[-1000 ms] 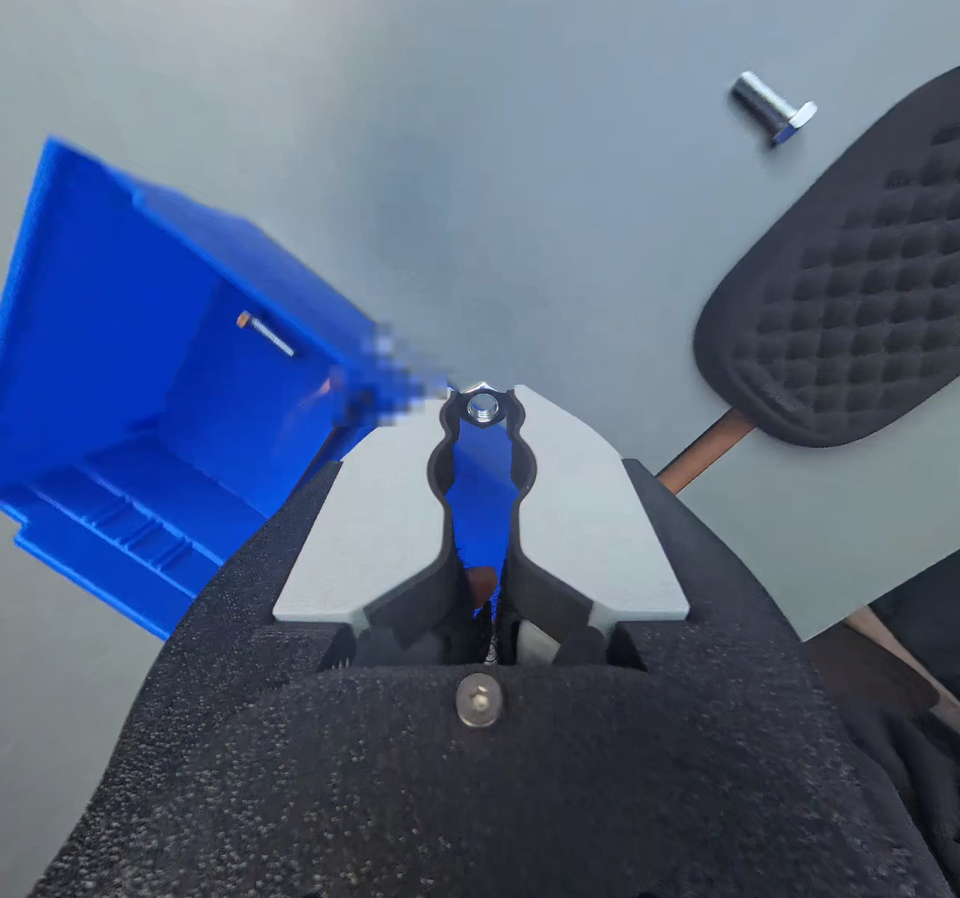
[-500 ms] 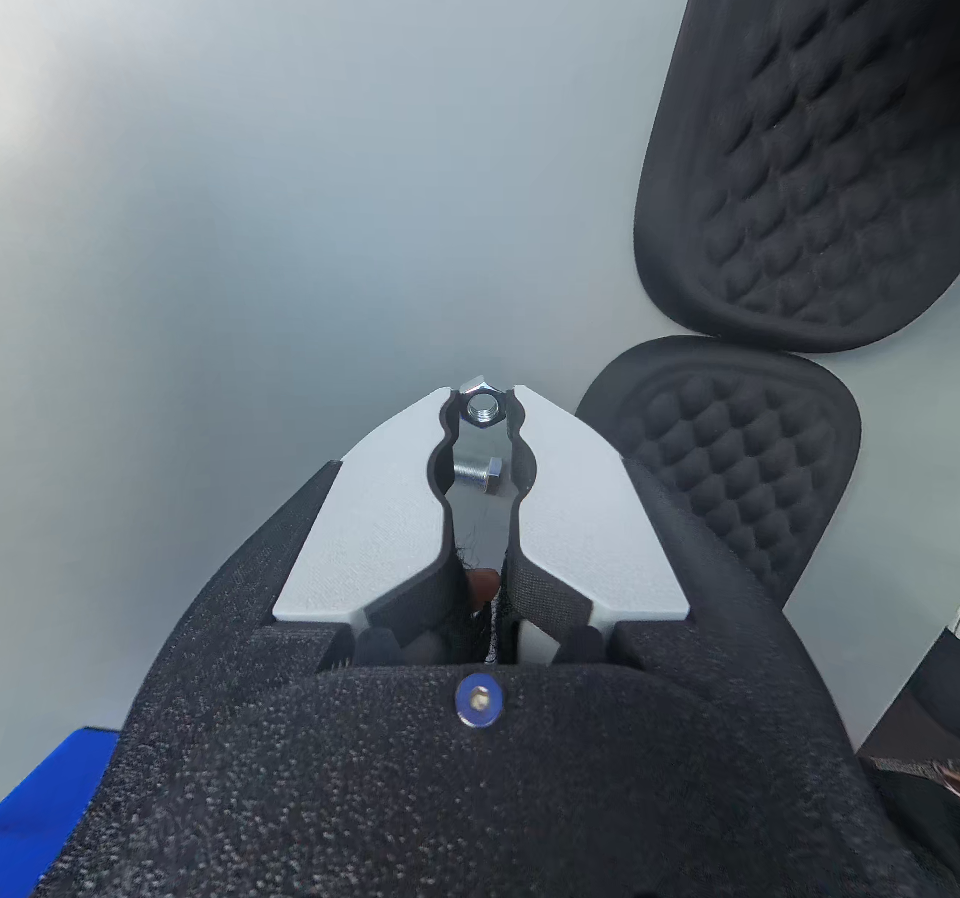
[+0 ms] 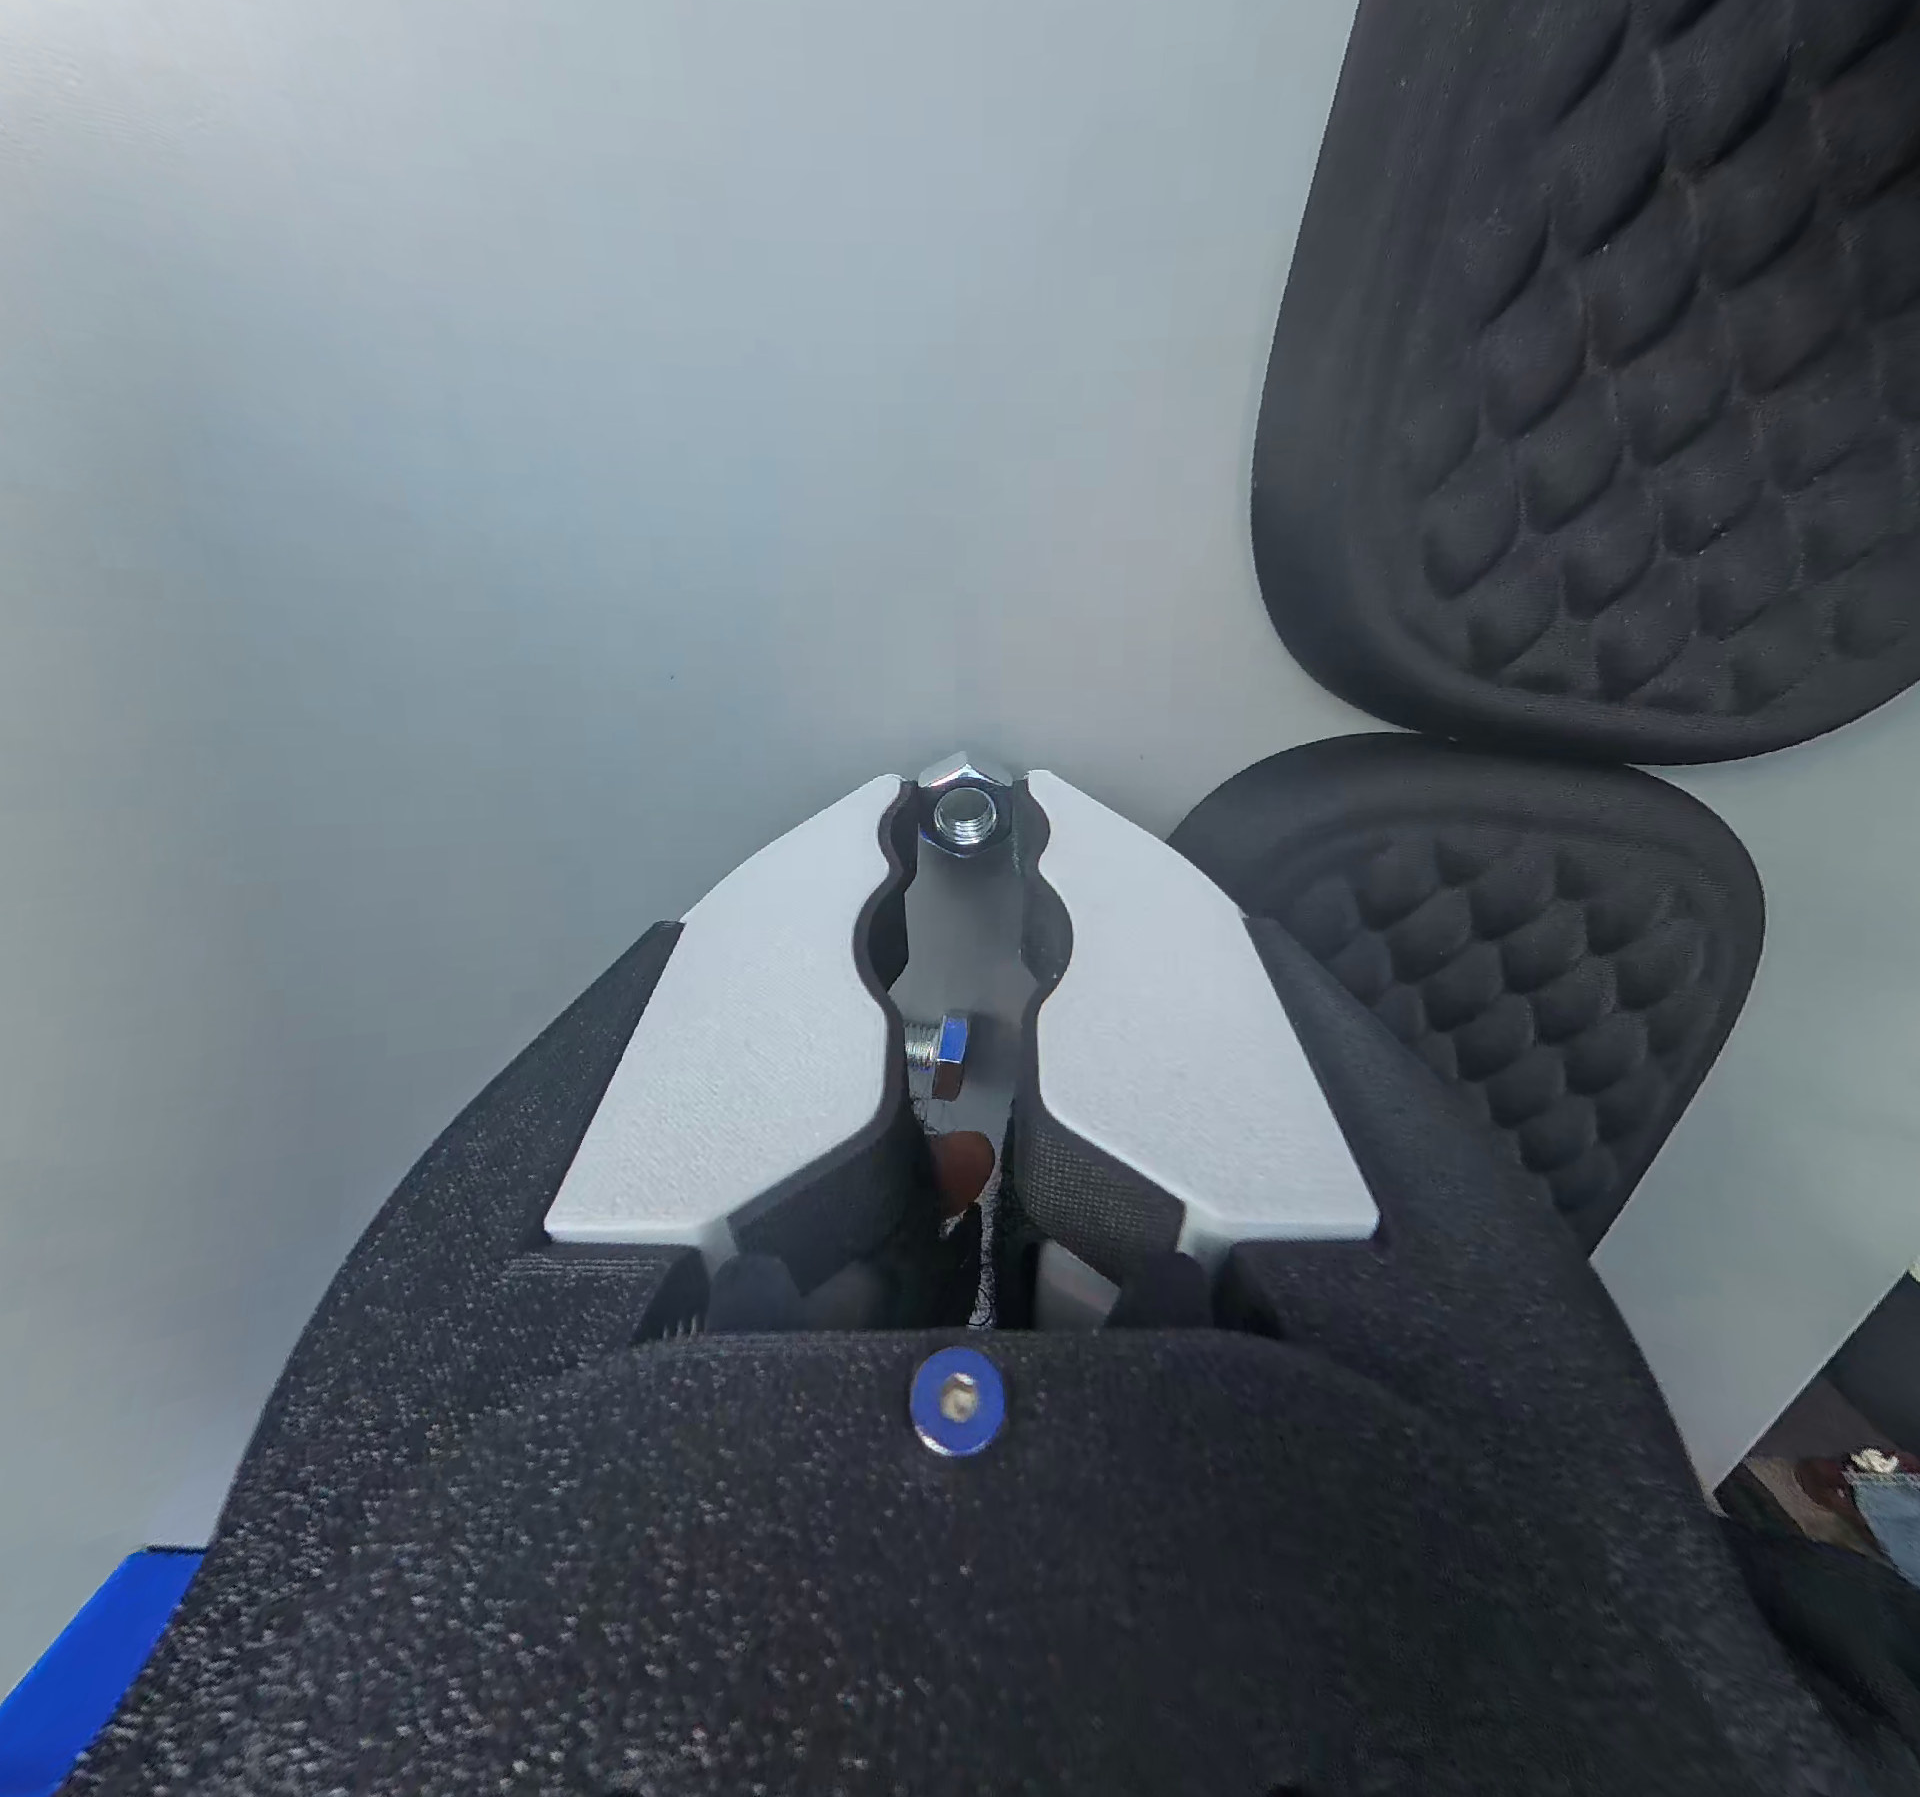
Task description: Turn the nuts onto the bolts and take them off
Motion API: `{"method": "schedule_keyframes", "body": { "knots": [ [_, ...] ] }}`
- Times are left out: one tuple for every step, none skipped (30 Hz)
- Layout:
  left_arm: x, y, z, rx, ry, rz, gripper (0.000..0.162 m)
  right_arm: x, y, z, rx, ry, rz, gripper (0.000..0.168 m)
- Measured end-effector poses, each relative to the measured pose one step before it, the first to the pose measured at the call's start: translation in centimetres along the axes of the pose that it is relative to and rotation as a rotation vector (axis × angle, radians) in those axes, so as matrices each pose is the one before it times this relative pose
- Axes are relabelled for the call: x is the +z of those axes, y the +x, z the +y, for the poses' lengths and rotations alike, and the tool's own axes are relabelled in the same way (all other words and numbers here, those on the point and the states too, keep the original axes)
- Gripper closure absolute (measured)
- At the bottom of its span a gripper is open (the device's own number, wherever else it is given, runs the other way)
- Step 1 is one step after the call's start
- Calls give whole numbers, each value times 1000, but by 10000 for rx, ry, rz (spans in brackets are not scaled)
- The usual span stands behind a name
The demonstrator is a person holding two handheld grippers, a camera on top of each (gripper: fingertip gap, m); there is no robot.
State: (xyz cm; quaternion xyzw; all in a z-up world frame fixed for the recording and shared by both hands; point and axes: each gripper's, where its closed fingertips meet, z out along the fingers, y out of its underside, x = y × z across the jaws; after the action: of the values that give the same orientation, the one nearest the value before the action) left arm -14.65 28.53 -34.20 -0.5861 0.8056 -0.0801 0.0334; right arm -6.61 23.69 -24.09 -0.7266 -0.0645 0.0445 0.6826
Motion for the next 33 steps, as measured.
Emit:
{"method": "schedule_keyframes", "body": {
  "knots": [
    [82,24,27,3,-9,23,145,-13,-4,-11,2,9,0,128],
    [64,-14,-34,-29,38,-4,145,2,2,-7,3,5,-4,128],
    [42,62,-48,-37,52,47,143,1,-3,-1,1,1,-2,128],
    [11,65,-76,-49,84,44,140,2,-11,-1,-2,0,-2,128],
    [-85,-40,-101,-95,112,-34,136,-8,-2,-3,0,3,-1,128],
    [-205,-70,-42,-148,130,-51,132,-4,3,-11,-1,9,3,128],
    [-353,-39,-5,-205,196,-34,129,-12,8,-13,0,11,8,128],
    [-525,-98,27,-292,303,-71,126,-6,5,-8,7,7,1,128],
    [-691,-180,19,-405,432,-119,126,3,9,-7,9,6,5,128],
    [-778,-213,49,-550,507,-107,125,-1,19,-1,8,1,11,128],
    [-778,-398,207,-637,461,-198,125,12,8,11,11,-9,2,128],
    [-719,-561,463,-627,328,-285,123,17,4,30,8,-16,-3,128],
    [-598,-583,674,-571,196,-273,121,25,-13,26,0,-22,-7,128],
    [-456,-499,680,-541,175,-202,121,24,-15,28,-3,-23,-11,128],
    [-281,-397,663,-518,135,-130,122,13,-19,15,-9,-13,-6,128],
    [-104,-211,705,-416,27,-35,122,0,-15,4,-13,-4,-4,128],
    [53,-137,644,-311,-7,-19,122,3,-18,-1,-8,0,-3,128],
    [175,-67,495,-261,8,19,122,-4,-9,-11,-1,9,-6,128],
    [256,21,349,-242,25,82,122,-25,-5,-37,1,23,-6,128],
    [268,111,218,-210,47,128,122,-37,9,-52,4,36,1,128],
    [234,125,83,-171,70,99,122,-52,9,-53,12,45,0,128],
    [221,115,72,-99,39,54,121,-45,20,-62,18,43,3,128],
    [197,111,61,-51,1,12,119,-32,21,-40,20,34,2,128],
    [173,56,29,-37,2,-40,118,-20,11,-23,16,19,-2,128],
    [168,-17,26,-13,-29,-72,117,1,7,-6,6,5,-7,128],
    [173,-101,37,-24,-32,-100,117,-1,-12,5,-5,-4,-4,128],
    [193,-136,-11,-75,-18,-91,117,1,-11,3,-13,-2,0,128],
    [190,-65,43,-64,-35,-39,117,7,-9,0,-12,-8,0,128],
    [187,-47,-3,-47,17,-33,117,13,-5,14,-8,-12,-3,128],
    [188,-114,32,-55,1,-77,119,-2,2,3,1,-3,2,128],
    [220,-137,188,-7,-98,-88,120,2,18,2,9,6,4,128],
    [124,-218,6,43,26,-159,125,-3,25,-3,15,3,5,128],
    [19,29,-46,42,54,29,134,-5,15,1,19,0,-1,128]
  ]
}}
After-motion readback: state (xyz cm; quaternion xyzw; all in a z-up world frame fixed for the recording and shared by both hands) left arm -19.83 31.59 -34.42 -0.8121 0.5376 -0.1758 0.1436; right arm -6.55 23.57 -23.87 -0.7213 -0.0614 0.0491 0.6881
